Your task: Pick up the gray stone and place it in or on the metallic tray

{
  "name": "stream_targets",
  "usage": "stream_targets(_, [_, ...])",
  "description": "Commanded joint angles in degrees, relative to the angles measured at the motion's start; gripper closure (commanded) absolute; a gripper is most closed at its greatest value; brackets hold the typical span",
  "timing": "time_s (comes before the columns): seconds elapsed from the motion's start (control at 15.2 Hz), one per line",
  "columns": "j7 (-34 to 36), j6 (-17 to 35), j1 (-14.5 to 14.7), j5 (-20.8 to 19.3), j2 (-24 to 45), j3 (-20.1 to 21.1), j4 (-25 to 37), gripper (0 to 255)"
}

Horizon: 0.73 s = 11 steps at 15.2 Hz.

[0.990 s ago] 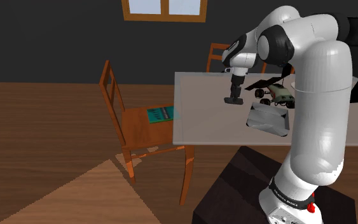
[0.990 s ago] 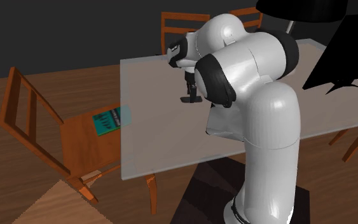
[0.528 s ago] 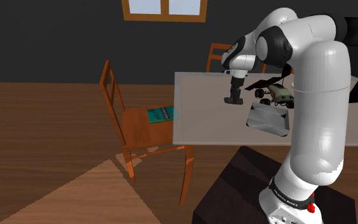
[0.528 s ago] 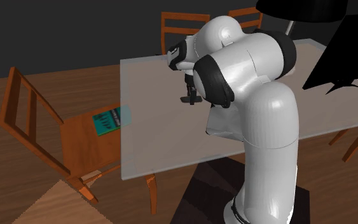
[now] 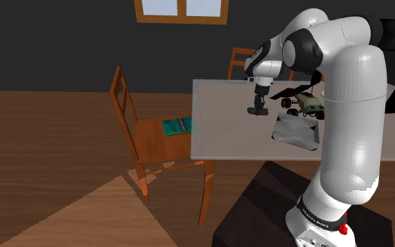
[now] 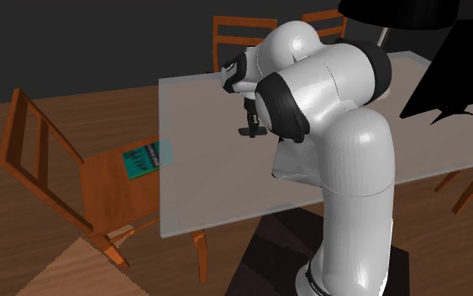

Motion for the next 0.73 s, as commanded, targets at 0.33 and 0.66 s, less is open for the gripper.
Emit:
stream_targets(0.33, [0.58,-1.14,0.34,-0.82,-0.9,-0.44,0.51,255])
stream_targets(0.66, [1.96,-4.12,1.1,-2.77,-3.06,-1.39,2.06,255])
